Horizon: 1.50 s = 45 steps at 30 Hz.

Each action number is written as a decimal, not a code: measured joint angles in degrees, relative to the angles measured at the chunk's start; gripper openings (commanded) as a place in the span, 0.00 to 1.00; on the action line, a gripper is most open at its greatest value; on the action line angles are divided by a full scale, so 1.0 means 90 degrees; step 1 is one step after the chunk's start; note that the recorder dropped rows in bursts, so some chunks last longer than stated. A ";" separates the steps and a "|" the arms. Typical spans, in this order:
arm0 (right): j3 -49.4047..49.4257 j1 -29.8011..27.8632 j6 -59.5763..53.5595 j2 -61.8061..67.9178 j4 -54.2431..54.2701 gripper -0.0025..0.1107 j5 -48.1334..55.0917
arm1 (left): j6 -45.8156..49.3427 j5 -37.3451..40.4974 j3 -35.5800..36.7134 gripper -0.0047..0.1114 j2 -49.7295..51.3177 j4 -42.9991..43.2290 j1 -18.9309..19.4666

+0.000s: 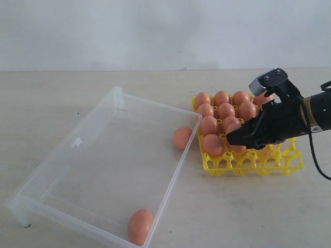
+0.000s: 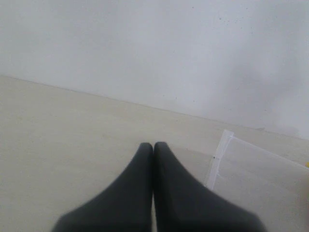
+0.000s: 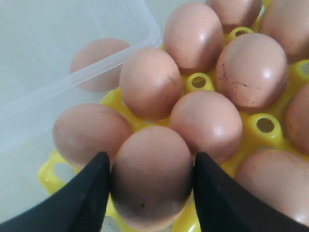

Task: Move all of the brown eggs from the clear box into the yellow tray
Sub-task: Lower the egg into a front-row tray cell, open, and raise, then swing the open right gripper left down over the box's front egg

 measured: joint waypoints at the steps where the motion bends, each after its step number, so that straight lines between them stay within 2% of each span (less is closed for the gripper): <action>1: 0.0000 0.0000 -0.0012 0.0000 0.0002 0.02 0.0000 | 0.0000 -0.0002 0.0000 0.00 0.0000 0.0000 0.0000; 13: 0.0000 0.0000 0.0180 0.0000 -0.0103 0.04 -0.0092 | 0.0000 0.0023 0.0000 0.00 0.0000 0.0000 0.0000; 14: 0.0000 0.0000 0.0202 0.0000 -0.0116 0.08 -0.0092 | 0.0000 0.0023 0.0000 0.00 0.0000 0.0000 0.0000; 15: 0.0000 0.0000 0.0247 0.0000 -0.0116 0.17 -0.0092 | 0.0000 0.0023 0.0000 0.00 0.0000 0.0000 0.0000; 19: 0.0000 0.0000 0.0393 0.0000 -0.0125 0.61 -0.0092 | 0.0000 0.0023 0.0000 0.00 0.0000 0.0000 0.0000; 21: 0.0000 0.0000 0.0449 0.0000 -0.0125 0.65 -0.0081 | 0.0000 0.0040 0.0000 0.00 0.0000 0.0000 0.0000; 30: 0.0000 0.0000 0.0490 0.0000 -0.0125 0.64 -0.0058 | 0.0000 0.0110 0.0000 0.00 0.0000 0.0000 0.0000; 35: 0.0000 0.0000 0.1019 0.0000 -0.0032 0.64 -0.0044 | 0.0000 0.0110 0.0000 0.00 0.0000 0.0000 0.0000; 39: 0.0000 0.0000 0.1585 -0.0190 0.0394 0.63 -0.0089 | 0.0000 -0.0339 0.0000 0.00 0.0000 -0.0052 0.0000; 41: -0.0014 0.0000 0.1692 -0.0572 0.1026 0.58 -0.0450 | 0.0000 -0.0955 0.0000 0.00 0.0000 -0.0358 0.0000; 42: -0.0049 0.0000 0.1718 -0.0720 0.1234 0.48 -0.0651 | 0.0016 -0.1091 0.0000 0.00 0.0000 -0.0458 0.0000; 43: -0.0225 0.0069 0.1773 -0.1009 0.1504 0.44 -0.1203 | 0.0152 -0.1353 0.0000 0.00 0.0000 -0.0555 0.0000; 44: -0.0350 0.0142 0.1840 -0.1122 0.1564 0.28 -0.1410 | 0.0247 -0.1422 0.0000 0.00 0.0000 -0.0570 0.0000; 45: -0.0661 0.0545 0.2092 -0.1365 0.1574 0.18 -0.1605 | 0.0486 -0.1550 0.0000 0.00 0.0000 -0.0456 0.0000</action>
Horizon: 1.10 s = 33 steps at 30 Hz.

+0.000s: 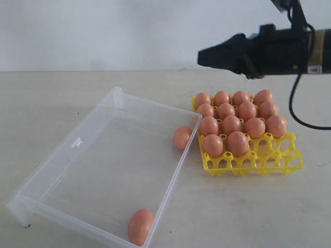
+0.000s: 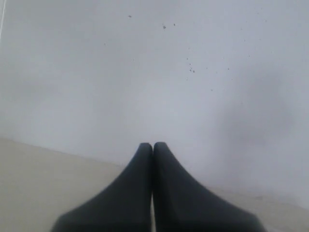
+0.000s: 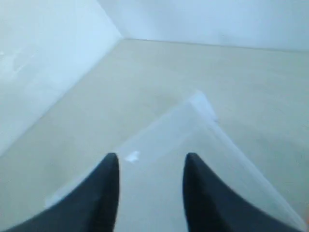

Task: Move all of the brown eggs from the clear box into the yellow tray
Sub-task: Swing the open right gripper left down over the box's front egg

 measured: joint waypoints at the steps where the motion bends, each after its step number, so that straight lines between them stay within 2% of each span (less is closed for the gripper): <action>1: -0.0136 0.0214 0.0091 -0.0072 -0.0042 0.02 -0.0016 | 0.0046 -0.0051 0.0000 0.00 0.0000 0.0088 0.0000; 2: -0.0489 0.0868 0.0207 -0.0173 -0.0340 0.02 0.0073 | 0.0136 -0.0150 0.0000 0.00 0.0000 0.0233 0.0000; 3: -0.0627 0.1174 0.0249 -0.0187 -0.0604 0.02 0.0199 | 0.0154 -0.0200 0.0000 0.00 0.0000 0.0275 0.0000; 4: -0.0926 0.1988 0.0293 -0.0127 -0.1192 0.02 0.0696 | 0.0179 -0.0246 0.0000 0.00 0.0000 0.0332 0.0000; 5: -0.1109 0.2667 0.0344 0.0008 -0.1454 0.02 0.1405 | 0.0179 -0.0270 0.0000 0.00 0.0000 0.0345 0.0000; 6: -0.1176 0.3005 0.0509 0.0104 -0.1555 0.02 0.1930 | 0.0179 -0.0270 0.0000 0.00 0.0000 0.0357 0.0000; 7: -0.1277 0.3571 0.0856 0.0312 -0.1656 0.02 0.3086 | 0.0179 -0.0270 0.0000 0.00 0.0000 0.0357 0.0000; 8: -0.1316 0.3794 0.0918 0.0445 -0.1688 0.02 0.3744 | 0.0179 -0.0270 0.0000 0.00 0.0000 0.0357 0.0000; 9: -0.1381 0.4161 0.0668 0.0669 -0.1698 0.02 0.4884 | 0.0182 -0.0276 0.0000 0.00 0.0000 0.0357 0.0000; 10: -0.1391 0.4376 0.0274 0.0770 -0.1698 0.02 0.5562 | 0.0182 -0.0276 0.0000 0.00 0.0000 0.0357 0.0000; 11: -0.1407 0.4830 -0.0919 0.0933 -0.1689 0.02 0.7172 | 0.0182 -0.0276 0.0000 0.00 0.0000 0.0357 0.0000; 12: -0.1439 0.5092 -0.1814 0.1010 -0.1579 0.02 0.8028 | 0.0145 -0.0276 0.0000 0.00 0.0000 0.0337 0.0000; 13: -0.1630 0.5507 -0.3762 0.1149 -0.1034 0.02 0.9308 | 0.0101 -0.0276 0.0000 0.00 0.0000 0.0324 0.0000; 14: -0.1749 0.5598 -0.4520 0.1201 -0.0612 0.02 0.9681 | 0.0074 -0.0276 0.0000 0.00 0.0000 0.0324 0.0000; 16: -0.2149 0.5644 -0.6379 0.1283 0.1033 0.02 1.0211 | 0.0061 -0.0276 0.0000 0.00 0.0000 0.0324 0.0000; 20: -0.3249 0.5274 -0.9656 0.1407 0.5465 0.02 1.1040 | 0.0015 -0.0276 0.0000 0.00 0.0000 0.0324 0.0000; 22: -0.3909 0.5002 -1.0712 0.1545 0.7488 0.02 1.1689 | 0.0015 -0.0276 0.0000 0.00 0.0000 0.0324 0.0000; 24: -0.4472 0.4848 -1.1190 0.1694 0.8762 0.02 1.2332 | 0.0015 -0.0276 0.0000 0.00 0.0000 0.0324 0.0000; 27: -0.5163 0.4783 -1.1570 0.1983 0.9755 0.02 1.3202 | 0.0015 -0.0189 0.0000 0.00 0.0000 0.0324 0.0000; 33: -0.5315 0.4769 -1.1787 0.2434 1.0272 0.02 1.3521 | 0.0015 0.0431 0.0000 0.00 0.0000 0.0312 0.0000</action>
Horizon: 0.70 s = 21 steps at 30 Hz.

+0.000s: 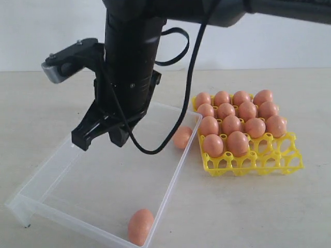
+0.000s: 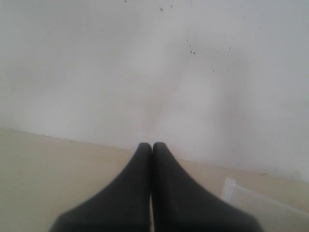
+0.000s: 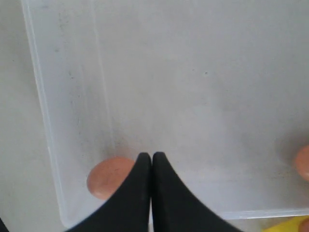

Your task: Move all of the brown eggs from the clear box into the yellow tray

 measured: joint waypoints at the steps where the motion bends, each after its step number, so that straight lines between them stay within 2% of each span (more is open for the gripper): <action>1: 0.0043 0.0000 -0.0010 0.0089 0.0079 0.02 0.0000 | 0.0000 0.0077 0.0000 0.00 0.0000 0.0000 0.0000; 4: 0.0272 0.0000 0.0092 0.0352 0.0207 0.02 0.0026 | 0.0000 -0.0002 0.0000 0.00 0.0000 0.0000 0.0000; 8: 0.0619 0.0000 0.0386 0.0503 0.0246 0.02 0.0041 | 0.0000 -0.1056 0.0000 0.00 0.0000 -0.0150 0.0000; 11: 0.0767 0.0000 0.0478 0.0489 0.0337 0.02 0.0052 | 0.0000 -0.1431 -0.0011 0.00 0.0000 -0.0189 0.0000; 13: 0.0904 0.0011 0.0493 0.0459 0.0366 0.02 0.0035 | 0.0000 -0.1249 -0.0011 0.00 0.0000 -0.0189 0.0000; 18: 0.1423 0.0157 0.0499 0.0410 0.0389 0.02 0.0035 | 0.0000 0.0003 -0.0011 0.00 0.0000 0.0098 0.0000; 21: 0.1650 0.0306 0.0425 0.0410 0.0407 0.02 0.0049 | 0.0000 0.0063 -0.0011 0.00 0.0000 0.0186 0.0000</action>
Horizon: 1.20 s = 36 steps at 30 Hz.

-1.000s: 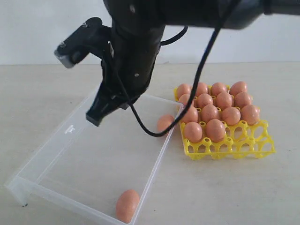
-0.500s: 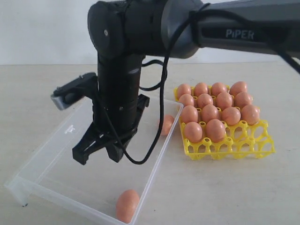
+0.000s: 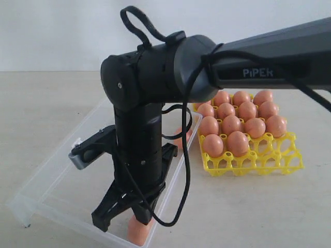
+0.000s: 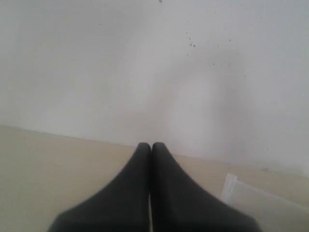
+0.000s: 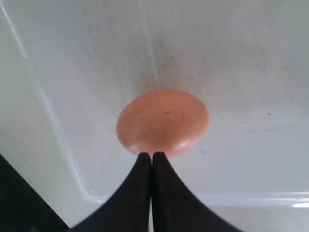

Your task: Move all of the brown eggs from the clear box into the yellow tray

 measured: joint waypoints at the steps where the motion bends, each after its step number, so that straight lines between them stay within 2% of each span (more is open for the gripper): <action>1: 0.0038 0.0015 0.0000 0.0000 0.0012 0.02 0.0000 | 0.0000 -0.0076 0.0000 0.00 0.0000 -0.0032 0.0000; 6: 0.0079 0.0024 -0.0126 0.0050 -0.0060 0.02 -0.0013 | 0.0000 -0.0363 0.0000 0.00 0.0000 -0.0178 0.0000; 10: 0.0021 0.0024 -0.0183 0.0243 -0.0105 0.02 -0.0057 | 0.0000 0.0355 0.0000 0.00 0.0000 0.0064 0.0000; 14: -0.0093 0.0024 -0.0216 0.0259 -0.0189 0.02 -0.0584 | 0.0000 -0.0136 0.0000 0.00 0.0000 -0.0132 0.0000; 20: -0.0708 0.0024 -0.0130 0.0177 -0.0609 0.03 -0.1311 | 0.0000 0.0054 0.0000 0.00 0.0000 -0.0156 0.0000; 21: -0.0900 0.0024 0.0090 0.0102 -0.0609 0.05 -0.1325 | 0.0000 0.0054 0.0000 0.00 0.0000 -0.0156 0.0000; 22: -0.1006 0.0024 0.0144 0.0047 -0.0560 0.14 -0.1264 | 0.0000 0.0100 0.0000 0.00 0.0000 -0.0156 0.0000; 26: -0.1127 0.0024 -0.0784 -0.0011 -0.0416 0.44 -0.0349 | 0.0000 0.0364 0.0000 0.00 0.0000 -0.0156 0.0000; 28: -0.1127 0.0024 -0.1248 0.0013 -0.0418 0.55 -0.0126 | 0.0000 0.0392 0.0000 0.00 0.0000 -0.0156 0.0000; 32: -0.1048 0.0024 -0.1433 0.0027 -0.0418 0.57 -0.0039 | 0.0000 0.0401 0.0000 0.00 0.0000 -0.0156 0.0000; 36: -0.1039 0.0024 -0.0680 0.0041 -0.0371 0.57 -0.0023 | 0.0000 0.0416 0.0000 0.00 0.0000 -0.0127 0.0000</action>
